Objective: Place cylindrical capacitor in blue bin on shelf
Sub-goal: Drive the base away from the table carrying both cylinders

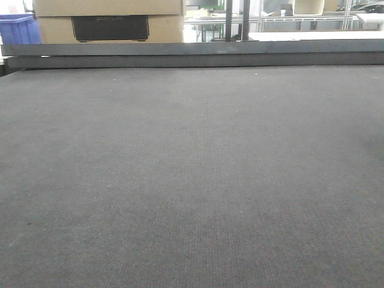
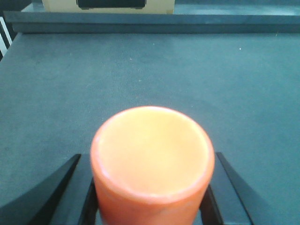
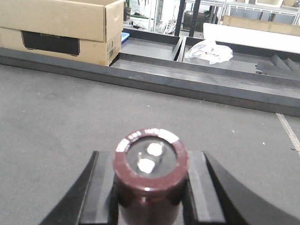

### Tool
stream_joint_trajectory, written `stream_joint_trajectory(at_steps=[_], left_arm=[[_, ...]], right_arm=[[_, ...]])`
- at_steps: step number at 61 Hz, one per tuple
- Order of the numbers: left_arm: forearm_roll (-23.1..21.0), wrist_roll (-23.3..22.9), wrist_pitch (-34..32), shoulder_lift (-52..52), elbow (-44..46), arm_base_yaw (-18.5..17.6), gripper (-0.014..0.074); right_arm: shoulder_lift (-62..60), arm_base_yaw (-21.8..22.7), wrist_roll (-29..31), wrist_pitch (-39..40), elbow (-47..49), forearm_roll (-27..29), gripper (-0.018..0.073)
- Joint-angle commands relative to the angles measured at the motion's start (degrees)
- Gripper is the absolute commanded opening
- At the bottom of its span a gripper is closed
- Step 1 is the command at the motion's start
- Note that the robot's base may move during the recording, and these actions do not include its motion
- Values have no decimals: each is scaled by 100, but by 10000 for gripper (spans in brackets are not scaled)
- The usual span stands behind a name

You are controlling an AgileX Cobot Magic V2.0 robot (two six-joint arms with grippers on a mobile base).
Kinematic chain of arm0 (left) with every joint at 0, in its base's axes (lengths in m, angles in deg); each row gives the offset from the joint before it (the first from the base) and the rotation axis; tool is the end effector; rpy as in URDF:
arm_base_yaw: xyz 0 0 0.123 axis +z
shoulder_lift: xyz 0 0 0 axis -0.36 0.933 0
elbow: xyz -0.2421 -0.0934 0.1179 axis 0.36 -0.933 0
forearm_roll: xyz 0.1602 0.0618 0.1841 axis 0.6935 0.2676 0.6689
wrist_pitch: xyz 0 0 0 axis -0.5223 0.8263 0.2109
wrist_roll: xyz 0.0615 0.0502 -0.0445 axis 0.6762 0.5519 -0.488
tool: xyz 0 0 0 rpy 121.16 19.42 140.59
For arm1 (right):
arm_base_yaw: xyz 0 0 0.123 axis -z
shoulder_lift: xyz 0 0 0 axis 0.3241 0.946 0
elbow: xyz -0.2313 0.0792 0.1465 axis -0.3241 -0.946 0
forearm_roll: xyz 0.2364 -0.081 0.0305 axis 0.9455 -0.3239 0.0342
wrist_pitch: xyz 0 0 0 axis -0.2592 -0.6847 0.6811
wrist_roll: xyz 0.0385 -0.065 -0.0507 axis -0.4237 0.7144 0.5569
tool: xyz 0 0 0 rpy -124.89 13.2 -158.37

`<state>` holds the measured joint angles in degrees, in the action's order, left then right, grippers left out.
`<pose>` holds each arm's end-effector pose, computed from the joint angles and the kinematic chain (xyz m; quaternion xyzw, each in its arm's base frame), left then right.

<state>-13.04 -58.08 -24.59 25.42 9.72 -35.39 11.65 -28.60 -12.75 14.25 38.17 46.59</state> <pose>0.1129 -0.0246 0.4372 0.0751 0.8265 -0.0613 0.5545 0.0879 0.0186 0.4398 -0.0990 0.7562 0.0506 0.6448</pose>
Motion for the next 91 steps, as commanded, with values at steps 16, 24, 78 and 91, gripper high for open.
stream_joint_trajectory(at_steps=[16, 24, 78, 91], left_arm=[[-30, -13, -32, -26, 38, -45, -111], [-30, -13, -45, -26, 38, -45, -111], [-17, -13, -45, -26, 38, -45, -111], [-17, -13, -45, -26, 38, -45, -111]], right_arm=[[-13, -15, 48, 107, 44, 4, -43], [-13, -15, 48, 107, 44, 4, -43], [-13, -15, 48, 158, 44, 4, -43], [-13, -15, 48, 158, 44, 4, -43]])
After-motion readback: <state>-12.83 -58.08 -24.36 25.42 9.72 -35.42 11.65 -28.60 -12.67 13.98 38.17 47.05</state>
